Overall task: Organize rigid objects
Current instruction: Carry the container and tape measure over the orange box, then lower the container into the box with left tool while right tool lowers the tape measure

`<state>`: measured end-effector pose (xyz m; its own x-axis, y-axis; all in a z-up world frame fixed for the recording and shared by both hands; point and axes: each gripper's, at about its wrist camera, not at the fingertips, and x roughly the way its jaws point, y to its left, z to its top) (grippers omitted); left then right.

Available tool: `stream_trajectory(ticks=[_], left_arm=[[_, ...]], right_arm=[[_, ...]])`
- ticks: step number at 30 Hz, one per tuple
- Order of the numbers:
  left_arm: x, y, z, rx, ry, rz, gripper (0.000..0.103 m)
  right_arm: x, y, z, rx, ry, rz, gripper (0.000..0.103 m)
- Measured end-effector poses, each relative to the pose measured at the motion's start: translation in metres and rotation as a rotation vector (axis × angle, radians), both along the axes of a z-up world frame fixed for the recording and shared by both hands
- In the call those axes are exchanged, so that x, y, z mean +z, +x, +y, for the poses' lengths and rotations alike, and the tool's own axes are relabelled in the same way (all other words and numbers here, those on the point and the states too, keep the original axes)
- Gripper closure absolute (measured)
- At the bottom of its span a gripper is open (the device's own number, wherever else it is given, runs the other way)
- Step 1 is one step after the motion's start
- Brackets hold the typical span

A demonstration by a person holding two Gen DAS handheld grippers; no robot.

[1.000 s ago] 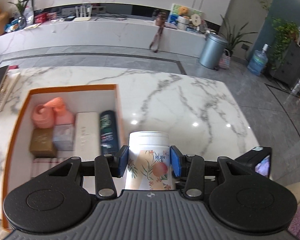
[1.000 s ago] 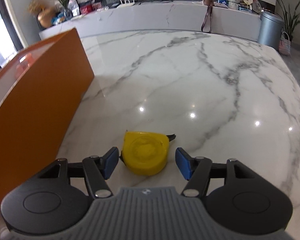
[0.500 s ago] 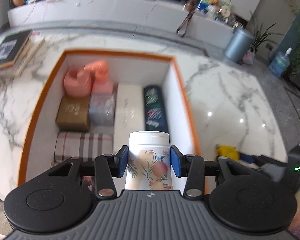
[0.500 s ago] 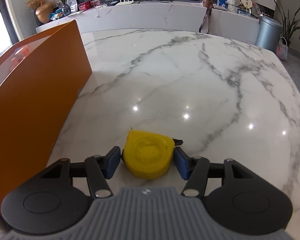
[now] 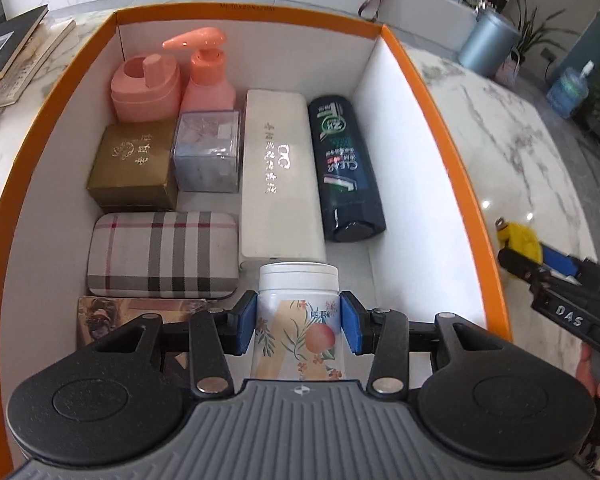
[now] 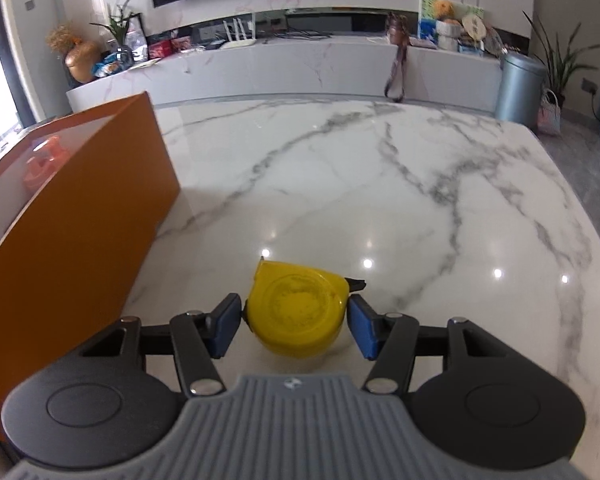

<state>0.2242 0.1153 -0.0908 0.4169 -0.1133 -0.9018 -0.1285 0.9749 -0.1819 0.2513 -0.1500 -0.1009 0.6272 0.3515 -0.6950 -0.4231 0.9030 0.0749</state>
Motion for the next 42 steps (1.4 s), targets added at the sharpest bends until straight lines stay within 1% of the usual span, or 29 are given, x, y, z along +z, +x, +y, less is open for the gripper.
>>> stream_trajectory(ticks=[3, 7, 9, 11, 14, 17, 20, 22, 24, 25, 27, 29, 31, 34, 35, 36, 37, 38, 40, 42], left_arm=[[-0.003, 0.004, 0.002, 0.003, 0.003, 0.042, 0.053], [-0.008, 0.007, 0.008, 0.027, -0.013, 0.103, 0.053], [-0.009, 0.005, 0.010, 0.037, -0.011, 0.115, 0.053], [-0.008, 0.003, 0.010, 0.037, -0.009, 0.109, 0.053], [-0.006, -0.002, 0.014, 0.049, -0.041, 0.097, 0.046], [0.000, -0.009, 0.022, 0.070, -0.076, 0.043, 0.045], [0.018, -0.023, 0.038, 0.095, -0.148, -0.089, 0.045], [0.029, -0.032, 0.048, 0.108, -0.177, -0.169, 0.043], [0.035, -0.039, 0.052, 0.107, -0.150, -0.234, 0.042], [0.036, -0.041, 0.052, 0.103, -0.121, -0.245, 0.042], [0.032, -0.039, 0.048, 0.091, -0.068, -0.235, 0.042], [0.030, -0.039, 0.049, 0.079, -0.033, -0.214, 0.042], [0.027, -0.039, 0.047, 0.071, -0.008, -0.207, 0.042], [0.025, -0.040, 0.051, 0.063, 0.009, -0.218, 0.043], [0.024, -0.039, 0.053, 0.061, 0.004, -0.217, 0.043], [0.022, -0.038, 0.055, 0.061, -0.008, -0.209, 0.048], [0.020, -0.037, 0.058, 0.061, -0.027, -0.202, 0.050], [0.019, -0.037, 0.060, 0.056, -0.050, -0.206, 0.050], [0.018, -0.037, 0.063, 0.045, -0.082, -0.211, 0.050], [0.015, -0.038, 0.070, 0.045, -0.146, -0.207, 0.051]], right_arm=[[0.003, -0.004, 0.003, 0.019, -0.004, -0.015, 0.044], [0.008, -0.010, 0.007, 0.040, -0.010, -0.039, 0.044], [0.010, -0.013, 0.008, 0.043, -0.014, -0.047, 0.044], [0.012, -0.016, 0.008, 0.043, -0.016, -0.052, 0.044], [0.018, -0.022, 0.007, 0.051, -0.022, -0.053, 0.044], [0.030, -0.029, 0.005, 0.060, -0.011, -0.034, 0.044], [0.051, -0.042, 0.006, 0.085, 0.040, -0.024, 0.044], [0.070, -0.053, 0.013, 0.133, 0.074, -0.028, 0.044], [0.088, -0.063, 0.028, 0.216, 0.080, -0.043, 0.044], [0.097, -0.067, 0.039, 0.262, 0.067, -0.054, 0.044], [0.111, -0.075, 0.063, 0.359, 0.017, -0.068, 0.044], [0.117, -0.081, 0.091, 0.448, -0.065, -0.071, 0.044], [0.117, -0.086, 0.119, 0.538, -0.165, -0.062, 0.044], [0.103, -0.089, 0.154, 0.656, -0.351, -0.053, 0.044], [0.097, -0.088, 0.164, 0.687, -0.416, -0.051, 0.044], [0.091, -0.084, 0.171, 0.716, -0.475, -0.044, 0.044], [0.088, -0.083, 0.179, 0.756, -0.521, -0.054, 0.044], [0.085, -0.081, 0.184, 0.795, -0.556, -0.053, 0.044], [0.080, -0.073, 0.198, 0.850, -0.615, -0.012, 0.045], [0.072, -0.068, 0.212, 0.927, -0.699, 0.015, 0.045]])
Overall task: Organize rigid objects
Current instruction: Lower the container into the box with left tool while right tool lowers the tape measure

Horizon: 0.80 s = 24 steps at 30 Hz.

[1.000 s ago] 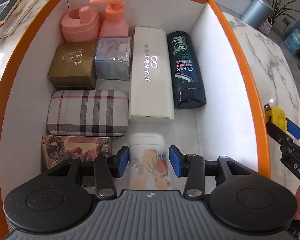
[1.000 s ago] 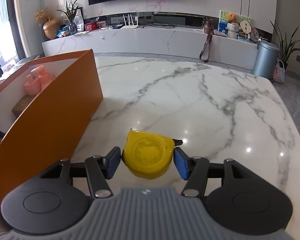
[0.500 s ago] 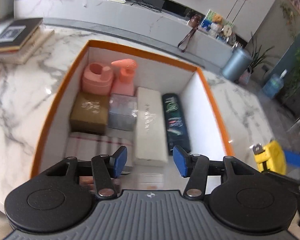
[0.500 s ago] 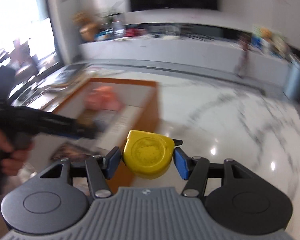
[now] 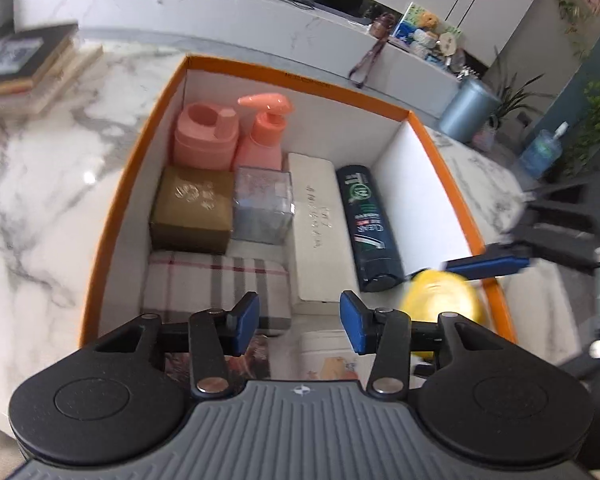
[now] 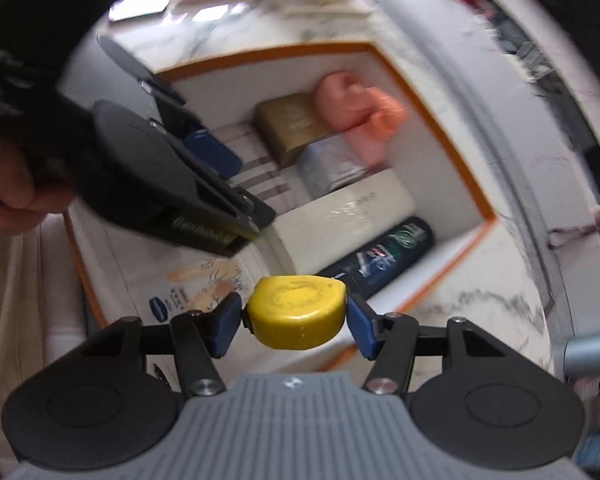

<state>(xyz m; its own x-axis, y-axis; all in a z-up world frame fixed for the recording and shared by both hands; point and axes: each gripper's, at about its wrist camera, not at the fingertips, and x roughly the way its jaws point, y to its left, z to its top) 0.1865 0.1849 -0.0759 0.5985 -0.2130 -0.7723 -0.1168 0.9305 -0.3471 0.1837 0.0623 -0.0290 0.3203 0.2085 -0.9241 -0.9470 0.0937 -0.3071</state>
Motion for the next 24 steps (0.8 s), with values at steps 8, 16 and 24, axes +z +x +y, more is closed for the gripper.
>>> stream_trajectory(ticks=[8, 16, 24], left_arm=[[-0.006, -0.003, 0.009, -0.042, -0.098, -0.021, 0.051], [-0.007, -0.006, 0.011, -0.074, -0.130, -0.044, 0.050], [-0.006, -0.008, 0.013, -0.077, -0.157, -0.059, 0.045]], right_arm=[[-0.043, 0.014, 0.036, 0.128, -0.266, 0.107, 0.045], [-0.061, 0.025, 0.051, 0.131, -0.343, 0.202, 0.045], [-0.063, 0.027, 0.048, 0.110, -0.380, 0.180, 0.045]])
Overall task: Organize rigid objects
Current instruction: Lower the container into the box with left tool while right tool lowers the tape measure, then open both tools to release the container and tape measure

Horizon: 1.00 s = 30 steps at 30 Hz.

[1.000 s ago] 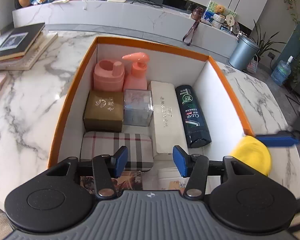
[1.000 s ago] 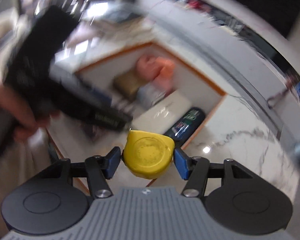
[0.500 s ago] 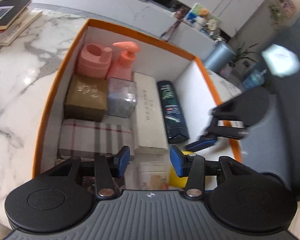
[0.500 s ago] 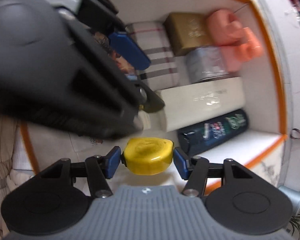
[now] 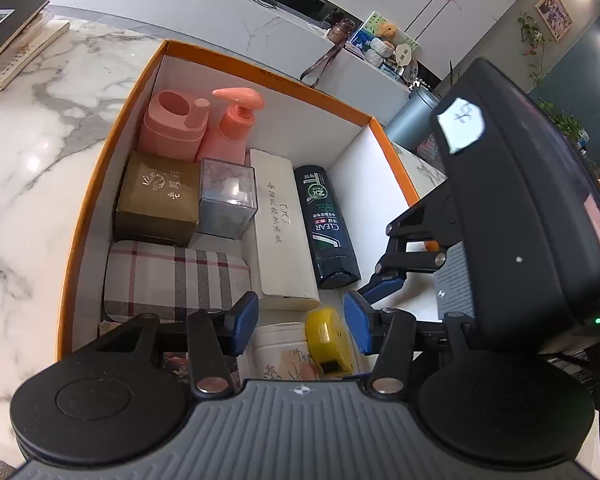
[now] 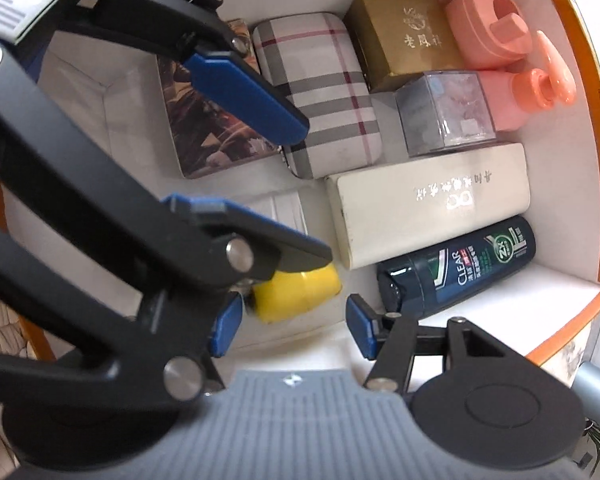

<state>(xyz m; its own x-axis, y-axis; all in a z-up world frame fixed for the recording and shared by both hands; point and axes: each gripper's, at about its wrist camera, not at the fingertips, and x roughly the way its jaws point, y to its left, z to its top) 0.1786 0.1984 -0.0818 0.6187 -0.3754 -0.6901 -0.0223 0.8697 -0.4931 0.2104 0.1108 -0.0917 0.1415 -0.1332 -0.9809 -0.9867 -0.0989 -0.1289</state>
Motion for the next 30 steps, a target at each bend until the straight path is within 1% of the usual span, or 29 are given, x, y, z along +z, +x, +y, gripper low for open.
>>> stream_trajectory(ticks=[2, 5, 9, 10, 12, 14, 15, 22, 25, 28, 30], left_arm=[[0.000, 0.000, 0.001, 0.003, -0.005, -0.001, 0.045], [0.000, 0.000, 0.000, 0.005, -0.004, -0.001, 0.045], [0.000, -0.001, 0.001, 0.012, 0.000, -0.001, 0.046], [0.000, -0.001, 0.001, 0.007, -0.004, -0.003, 0.045], [0.000, 0.000, -0.001, 0.005, 0.013, 0.000, 0.046], [0.000, 0.000, -0.001, 0.004, 0.012, 0.001, 0.045], [0.000, 0.000, -0.001, 0.004, 0.010, 0.000, 0.045], [-0.002, 0.002, -0.001, -0.010, -0.003, -0.004, 0.045], [-0.003, 0.002, -0.001, -0.010, 0.001, -0.009, 0.045], [-0.003, 0.001, -0.002, -0.009, -0.005, -0.012, 0.045], [-0.001, 0.002, -0.002, 0.016, -0.013, 0.019, 0.045]], right_arm=[[0.003, -0.001, -0.002, 0.005, 0.004, -0.010, 0.045], [0.008, -0.002, -0.004, -0.009, 0.035, 0.000, 0.057], [0.013, -0.001, -0.003, -0.045, 0.102, 0.023, 0.058], [0.011, -0.001, -0.003, -0.049, 0.105, 0.028, 0.058], [0.004, -0.001, -0.005, -0.049, 0.081, 0.021, 0.066], [-0.002, 0.002, -0.007, -0.074, 0.062, 0.031, 0.075], [-0.003, 0.004, -0.008, -0.087, 0.064, 0.034, 0.083], [0.002, 0.002, -0.013, -0.114, 0.106, 0.032, 0.083], [0.016, -0.004, -0.018, -0.139, 0.148, 0.033, 0.082], [0.033, -0.011, -0.026, -0.162, 0.186, 0.022, 0.077], [0.046, -0.018, -0.032, -0.168, 0.210, -0.001, 0.073]])
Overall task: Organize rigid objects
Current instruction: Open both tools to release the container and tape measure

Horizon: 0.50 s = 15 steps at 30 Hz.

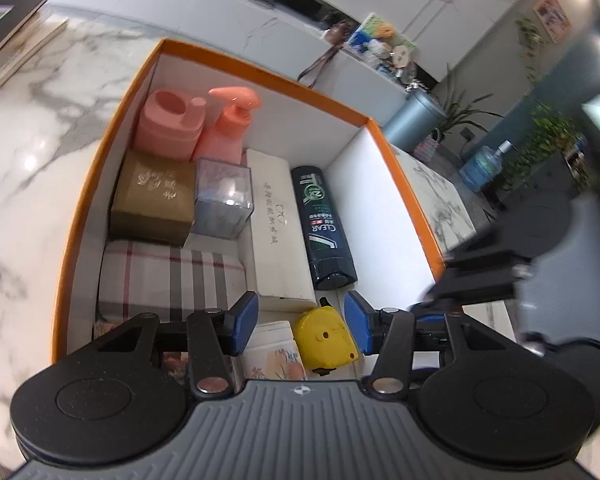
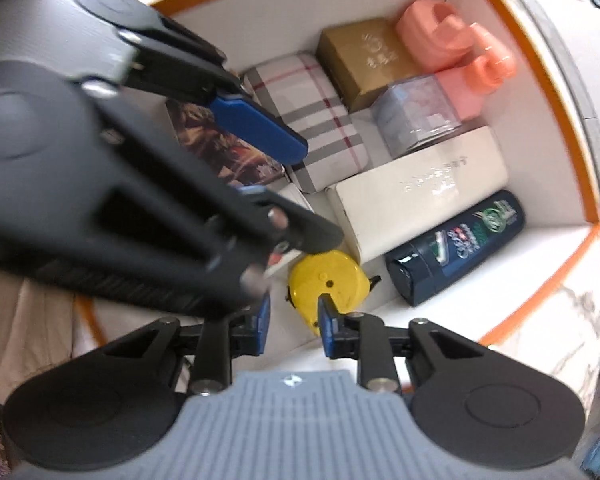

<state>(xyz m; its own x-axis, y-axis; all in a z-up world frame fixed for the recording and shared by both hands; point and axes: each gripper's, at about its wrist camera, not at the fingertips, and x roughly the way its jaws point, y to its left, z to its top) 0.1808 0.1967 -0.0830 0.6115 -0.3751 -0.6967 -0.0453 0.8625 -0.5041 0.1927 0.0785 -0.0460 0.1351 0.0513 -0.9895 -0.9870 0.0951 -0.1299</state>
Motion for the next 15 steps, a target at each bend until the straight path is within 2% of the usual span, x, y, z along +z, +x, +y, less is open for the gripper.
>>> stream_trajectory(ticks=[2, 6, 8, 11, 13, 15], left_arm=[[0.008, -0.003, -0.001, 0.042, 0.020, 0.028, 0.046], [0.041, -0.030, -0.002, 0.085, 0.065, -0.036, 0.046], [0.062, -0.045, -0.003, 0.117, 0.130, -0.064, 0.046], [0.095, -0.071, -0.009, 0.163, 0.246, -0.113, 0.045], [0.113, -0.088, -0.018, 0.178, 0.310, -0.149, 0.039], [0.127, -0.103, -0.030, 0.192, 0.379, -0.169, 0.028]], right_arm=[[0.013, -0.006, -0.007, -0.019, 0.023, -0.026, 0.072], [0.048, -0.017, -0.026, -0.094, 0.099, -0.131, 0.071], [0.074, -0.016, -0.035, -0.161, 0.172, -0.160, 0.069], [0.101, -0.024, -0.065, -0.300, 0.305, -0.231, 0.060], [0.122, -0.040, -0.086, -0.401, 0.411, -0.269, 0.058], [0.147, -0.055, -0.108, -0.507, 0.519, -0.281, 0.058]])
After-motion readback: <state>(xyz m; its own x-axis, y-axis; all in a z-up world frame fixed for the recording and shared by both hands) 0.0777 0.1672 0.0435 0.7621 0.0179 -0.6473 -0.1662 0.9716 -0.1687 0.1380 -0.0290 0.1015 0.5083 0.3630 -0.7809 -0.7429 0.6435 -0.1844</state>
